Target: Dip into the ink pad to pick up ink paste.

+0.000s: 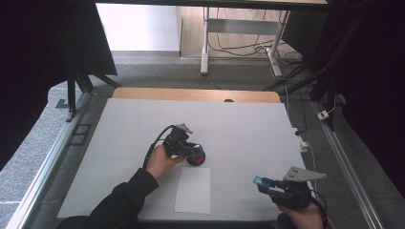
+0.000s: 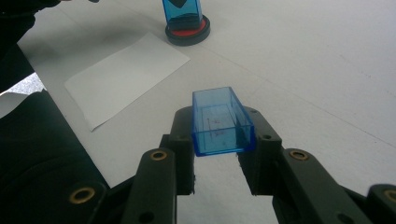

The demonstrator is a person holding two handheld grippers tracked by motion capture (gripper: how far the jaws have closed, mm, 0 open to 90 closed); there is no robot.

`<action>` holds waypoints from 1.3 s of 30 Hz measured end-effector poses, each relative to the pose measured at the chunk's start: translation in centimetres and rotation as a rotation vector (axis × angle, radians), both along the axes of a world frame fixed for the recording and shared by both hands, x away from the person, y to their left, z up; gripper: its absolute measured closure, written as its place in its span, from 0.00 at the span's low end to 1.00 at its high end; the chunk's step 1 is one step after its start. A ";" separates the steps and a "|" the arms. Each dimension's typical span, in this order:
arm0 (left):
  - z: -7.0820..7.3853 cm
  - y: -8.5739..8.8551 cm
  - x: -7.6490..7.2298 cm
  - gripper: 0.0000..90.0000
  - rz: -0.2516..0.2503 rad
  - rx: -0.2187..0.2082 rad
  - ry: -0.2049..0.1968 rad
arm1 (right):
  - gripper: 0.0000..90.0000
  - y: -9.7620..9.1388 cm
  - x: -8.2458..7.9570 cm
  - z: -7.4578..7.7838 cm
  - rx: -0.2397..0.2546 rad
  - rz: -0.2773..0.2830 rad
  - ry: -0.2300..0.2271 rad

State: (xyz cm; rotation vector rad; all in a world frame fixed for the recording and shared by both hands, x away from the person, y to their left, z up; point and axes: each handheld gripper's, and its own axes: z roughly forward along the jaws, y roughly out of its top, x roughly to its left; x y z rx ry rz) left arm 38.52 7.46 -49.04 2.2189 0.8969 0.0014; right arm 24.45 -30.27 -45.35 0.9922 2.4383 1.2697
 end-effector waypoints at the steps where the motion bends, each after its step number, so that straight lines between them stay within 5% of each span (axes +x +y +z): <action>1: 0.0 0.0 0.0 0.79 0.001 0.000 0.001 | 0.76 0.0 0.0 0.0 0.001 0.000 0.000; 13: 0.5 -1.7 -1.6 0.79 -0.020 0.130 -0.125 | 0.76 0.1 0.0 0.0 0.000 0.008 -0.005; 29: 0.4 -0.8 -1.0 0.78 -0.020 0.065 -0.099 | 0.76 0.0 -0.1 0.0 0.005 0.013 -0.006; 39: 1.5 -0.6 -1.5 0.78 -0.030 0.010 -0.094 | 0.76 0.0 -0.1 0.0 0.008 0.017 -0.007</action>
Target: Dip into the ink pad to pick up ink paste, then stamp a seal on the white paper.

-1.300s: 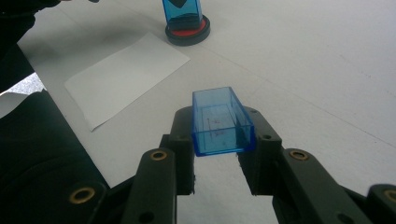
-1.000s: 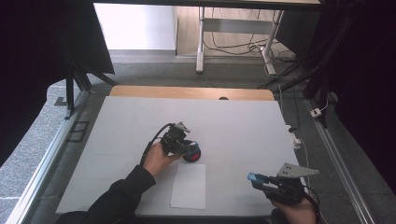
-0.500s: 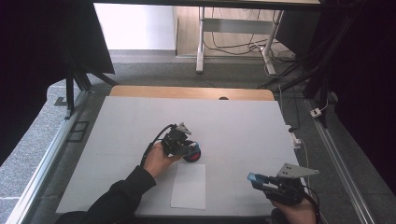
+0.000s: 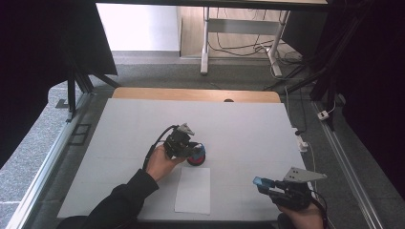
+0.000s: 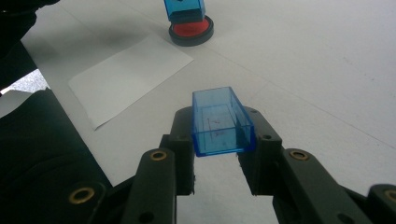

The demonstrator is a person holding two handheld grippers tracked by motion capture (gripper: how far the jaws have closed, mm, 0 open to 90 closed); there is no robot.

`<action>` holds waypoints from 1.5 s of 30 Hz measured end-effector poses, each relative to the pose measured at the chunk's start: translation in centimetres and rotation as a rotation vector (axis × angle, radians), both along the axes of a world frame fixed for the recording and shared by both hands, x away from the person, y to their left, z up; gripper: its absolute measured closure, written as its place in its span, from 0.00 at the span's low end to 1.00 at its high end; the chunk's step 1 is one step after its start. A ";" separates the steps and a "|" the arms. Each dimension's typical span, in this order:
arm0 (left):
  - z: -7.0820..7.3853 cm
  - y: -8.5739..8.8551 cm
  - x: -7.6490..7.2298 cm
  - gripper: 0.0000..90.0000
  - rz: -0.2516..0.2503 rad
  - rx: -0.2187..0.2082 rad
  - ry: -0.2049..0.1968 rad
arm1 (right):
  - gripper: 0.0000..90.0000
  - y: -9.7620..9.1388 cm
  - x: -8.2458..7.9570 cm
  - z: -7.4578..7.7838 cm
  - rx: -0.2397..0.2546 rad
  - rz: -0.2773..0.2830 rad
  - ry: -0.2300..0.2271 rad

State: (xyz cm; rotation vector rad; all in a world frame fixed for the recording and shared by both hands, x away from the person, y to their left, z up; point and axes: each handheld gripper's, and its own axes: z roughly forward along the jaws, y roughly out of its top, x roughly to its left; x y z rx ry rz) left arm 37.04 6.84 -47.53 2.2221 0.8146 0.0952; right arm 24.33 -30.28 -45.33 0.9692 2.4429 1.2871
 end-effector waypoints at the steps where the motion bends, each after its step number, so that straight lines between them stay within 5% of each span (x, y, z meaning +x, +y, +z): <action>1: 0.1 0.0 -0.1 0.78 0.000 -0.003 -0.002 | 0.76 0.0 0.0 0.0 0.001 0.000 0.000; 23: 3.1 1.7 -3.3 0.78 -0.090 -0.053 -0.035 | 0.76 0.0 0.0 0.0 0.003 -0.003 0.001; 45: 3.3 2.2 -6.7 0.78 -0.146 -0.051 -0.034 | 0.76 0.0 -0.1 0.0 -0.006 0.000 -0.005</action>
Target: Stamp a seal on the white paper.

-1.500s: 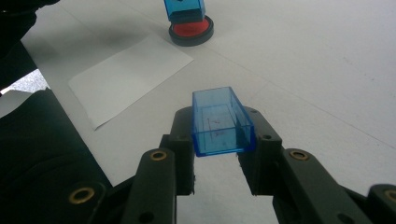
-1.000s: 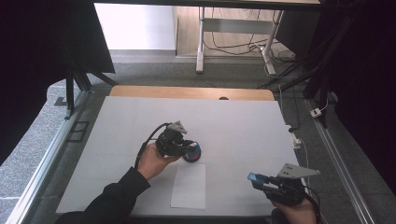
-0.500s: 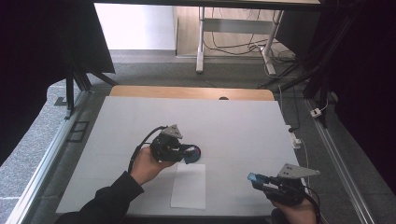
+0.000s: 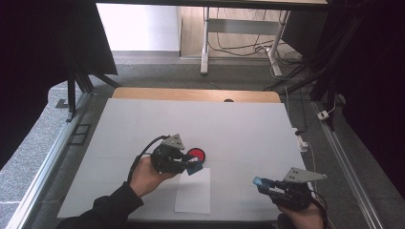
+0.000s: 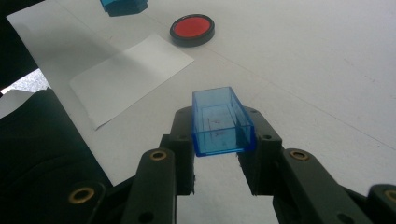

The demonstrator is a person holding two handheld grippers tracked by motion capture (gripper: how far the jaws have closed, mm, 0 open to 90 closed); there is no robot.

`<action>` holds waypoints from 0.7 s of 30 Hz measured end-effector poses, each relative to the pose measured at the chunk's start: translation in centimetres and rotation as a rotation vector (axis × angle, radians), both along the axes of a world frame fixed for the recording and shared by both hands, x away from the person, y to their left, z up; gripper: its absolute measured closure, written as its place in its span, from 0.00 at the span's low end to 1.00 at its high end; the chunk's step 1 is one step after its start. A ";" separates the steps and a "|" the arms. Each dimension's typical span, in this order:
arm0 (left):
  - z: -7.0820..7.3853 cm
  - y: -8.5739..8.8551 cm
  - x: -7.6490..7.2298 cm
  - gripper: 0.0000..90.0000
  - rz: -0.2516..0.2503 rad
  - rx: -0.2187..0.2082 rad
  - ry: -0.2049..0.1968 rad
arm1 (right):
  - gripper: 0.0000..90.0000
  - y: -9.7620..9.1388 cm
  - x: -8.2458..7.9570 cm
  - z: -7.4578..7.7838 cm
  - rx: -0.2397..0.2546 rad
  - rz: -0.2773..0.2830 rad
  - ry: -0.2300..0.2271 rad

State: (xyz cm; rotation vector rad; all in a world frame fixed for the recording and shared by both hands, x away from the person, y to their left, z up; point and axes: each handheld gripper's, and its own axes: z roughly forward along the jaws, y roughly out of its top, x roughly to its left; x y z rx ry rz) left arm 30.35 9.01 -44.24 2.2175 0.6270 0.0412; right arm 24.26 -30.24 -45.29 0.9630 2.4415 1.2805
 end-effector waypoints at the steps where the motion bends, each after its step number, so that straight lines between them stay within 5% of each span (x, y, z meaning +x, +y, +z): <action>1: -0.2 0.0 -0.1 0.78 -0.002 0.000 0.004 | 0.76 0.0 0.0 0.0 0.000 0.000 0.000; 21: -3.4 -1.6 -1.2 0.78 -0.034 0.077 0.029 | 0.76 0.0 0.0 0.0 0.000 0.004 0.004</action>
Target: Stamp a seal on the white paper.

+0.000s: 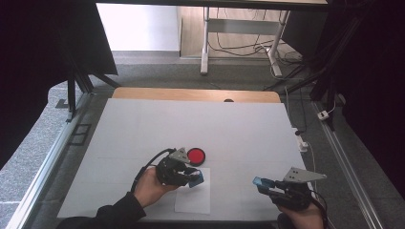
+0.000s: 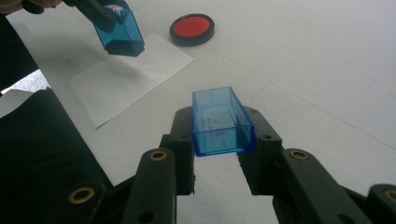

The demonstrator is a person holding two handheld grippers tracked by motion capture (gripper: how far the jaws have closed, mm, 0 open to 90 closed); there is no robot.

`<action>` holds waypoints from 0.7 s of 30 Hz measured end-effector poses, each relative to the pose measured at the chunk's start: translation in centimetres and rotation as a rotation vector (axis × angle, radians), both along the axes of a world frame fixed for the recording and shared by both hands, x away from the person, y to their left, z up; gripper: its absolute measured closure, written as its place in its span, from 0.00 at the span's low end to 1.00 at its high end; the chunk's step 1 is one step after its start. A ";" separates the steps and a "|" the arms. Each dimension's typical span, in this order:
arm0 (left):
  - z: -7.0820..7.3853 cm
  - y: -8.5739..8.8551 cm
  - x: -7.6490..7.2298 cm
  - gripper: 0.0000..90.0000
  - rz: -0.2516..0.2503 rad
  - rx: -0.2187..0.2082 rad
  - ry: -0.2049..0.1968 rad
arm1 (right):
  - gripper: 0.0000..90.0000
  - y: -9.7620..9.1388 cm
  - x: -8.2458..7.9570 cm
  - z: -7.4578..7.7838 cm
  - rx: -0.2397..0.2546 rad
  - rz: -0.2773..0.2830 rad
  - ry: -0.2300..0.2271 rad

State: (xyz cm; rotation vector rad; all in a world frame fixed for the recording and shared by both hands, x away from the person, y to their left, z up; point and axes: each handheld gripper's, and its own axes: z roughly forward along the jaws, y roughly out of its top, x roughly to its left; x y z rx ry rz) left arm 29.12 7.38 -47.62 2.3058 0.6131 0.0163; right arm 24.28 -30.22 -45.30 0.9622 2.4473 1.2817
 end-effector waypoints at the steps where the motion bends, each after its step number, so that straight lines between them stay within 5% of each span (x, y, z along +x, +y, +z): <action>1: -0.2 -0.1 0.0 0.78 0.000 0.007 -0.001 | 0.76 0.0 0.0 0.0 0.000 0.000 0.000; 21: -2.0 -0.5 0.6 0.78 0.028 0.066 0.021 | 0.76 0.0 0.0 0.0 -0.001 -0.002 0.002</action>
